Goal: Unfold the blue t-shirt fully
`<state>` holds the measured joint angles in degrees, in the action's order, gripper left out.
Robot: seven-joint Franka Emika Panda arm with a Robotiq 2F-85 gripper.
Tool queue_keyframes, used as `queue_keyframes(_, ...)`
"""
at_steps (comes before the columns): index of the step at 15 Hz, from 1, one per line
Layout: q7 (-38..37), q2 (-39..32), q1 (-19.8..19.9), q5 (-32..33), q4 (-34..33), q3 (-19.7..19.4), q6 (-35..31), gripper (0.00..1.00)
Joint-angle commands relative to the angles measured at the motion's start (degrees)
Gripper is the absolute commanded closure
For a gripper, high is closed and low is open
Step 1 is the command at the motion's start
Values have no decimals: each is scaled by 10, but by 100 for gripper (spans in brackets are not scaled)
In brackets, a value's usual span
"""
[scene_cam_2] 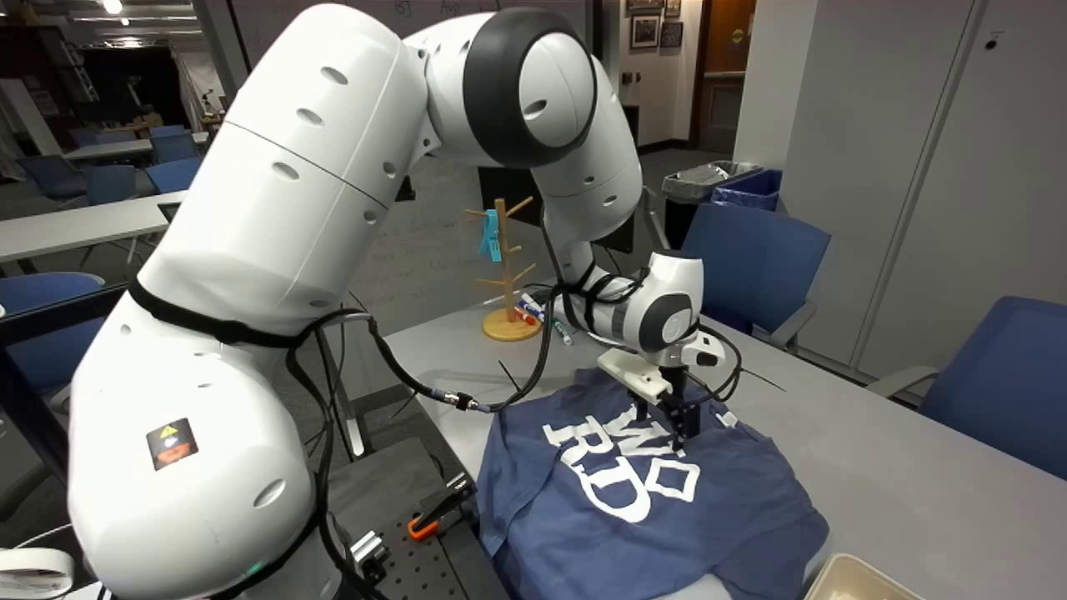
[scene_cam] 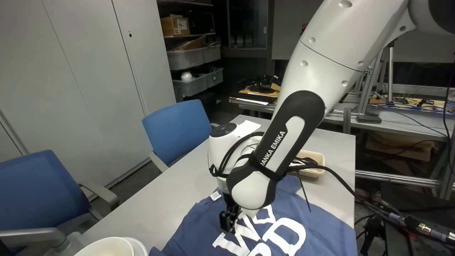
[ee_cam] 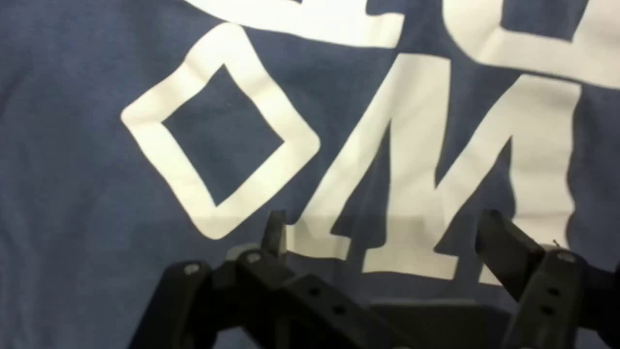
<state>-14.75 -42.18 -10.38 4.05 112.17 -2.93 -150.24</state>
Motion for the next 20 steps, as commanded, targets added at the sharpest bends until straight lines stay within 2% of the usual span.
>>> queue_keyframes(1,-98,-39,-32,-8,-41,-49,-4,0)
queue_keyframes(5,-204,-82,-51,-29,-82,-80,28,0)
queue_keyframes(7,-239,-100,-48,-47,-106,-77,55,0)
queue_keyframes(12,-210,-141,-12,-43,-176,-54,70,0)
queue_keyframes(20,-131,-219,0,-16,-310,-63,60,0)
